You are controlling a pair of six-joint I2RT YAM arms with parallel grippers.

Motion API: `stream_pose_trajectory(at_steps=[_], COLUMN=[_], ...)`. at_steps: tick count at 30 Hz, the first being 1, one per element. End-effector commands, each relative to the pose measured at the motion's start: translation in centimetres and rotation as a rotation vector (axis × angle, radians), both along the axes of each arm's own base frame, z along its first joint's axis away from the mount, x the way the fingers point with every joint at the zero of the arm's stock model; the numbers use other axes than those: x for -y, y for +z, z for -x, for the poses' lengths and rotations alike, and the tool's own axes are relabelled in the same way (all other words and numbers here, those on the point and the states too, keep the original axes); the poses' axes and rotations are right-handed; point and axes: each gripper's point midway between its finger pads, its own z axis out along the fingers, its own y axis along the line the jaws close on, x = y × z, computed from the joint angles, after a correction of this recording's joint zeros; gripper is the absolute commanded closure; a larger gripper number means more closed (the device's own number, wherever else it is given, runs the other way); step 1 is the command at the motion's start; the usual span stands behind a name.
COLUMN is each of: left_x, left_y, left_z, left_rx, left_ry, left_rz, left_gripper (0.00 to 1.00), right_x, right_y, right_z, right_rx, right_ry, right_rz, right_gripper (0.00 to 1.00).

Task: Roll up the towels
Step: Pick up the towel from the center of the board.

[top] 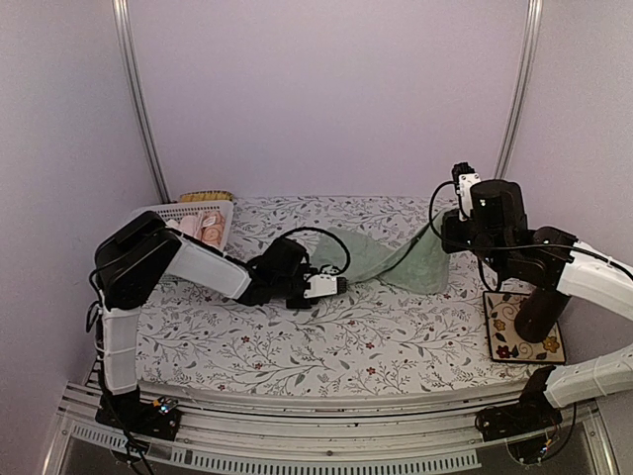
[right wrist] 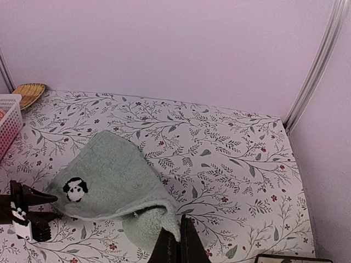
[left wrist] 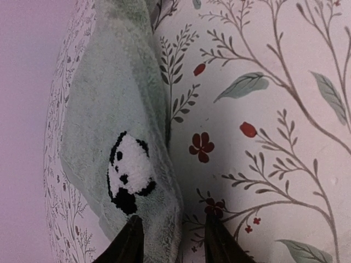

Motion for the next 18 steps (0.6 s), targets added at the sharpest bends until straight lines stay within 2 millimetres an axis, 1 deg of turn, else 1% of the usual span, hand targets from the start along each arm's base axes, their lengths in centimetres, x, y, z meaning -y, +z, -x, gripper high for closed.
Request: stream_pose_trajectory(at_steps=[1,4,11,13,14,15,16,18], left_x=[0.0,-0.2,-2.0,-2.4,-2.6,-2.9,-3.0,-3.4], left_y=[-2.7,-3.5,-4.6,-4.9,-5.1,-5.3,-5.2,-4.9], left_z=[0.0,0.1,0.3,0.2,0.0,-0.2,-0.7,-1.5], left_rx=[0.015,0.004,-0.033,-0.053,-0.063,-0.074,-0.081,-0.094], left_ry=[0.023,0.029,0.075,0.089,0.097,0.109,0.125,0.161], left_rz=[-0.068,-0.089,-0.155,-0.166,-0.172,-0.179,-0.179,-0.171], left_gripper=[0.6,0.63,0.74,0.82,0.89,0.98,1.0,1.0], right_x=[0.1,0.1,0.7,1.0,1.1,1.2,1.4,1.6], right_y=[2.0,2.1,2.7,2.9,2.9,2.8,2.8,2.4], right_z=[-0.1,-0.1,-0.1,-0.1,-0.2,-0.2,-0.3,-0.5], right_rx=[0.039,0.043,0.058,0.063,0.063,0.063,0.062,0.055], right_ry=[0.001,0.0,-0.013,-0.019,-0.021,-0.023,-0.028,-0.033], right_rz=[-0.036,-0.039,-0.037,-0.04,-0.04,-0.039,-0.037,-0.032], right_gripper=[0.98,0.98,0.98,0.98,0.98,0.98,0.98,0.98])
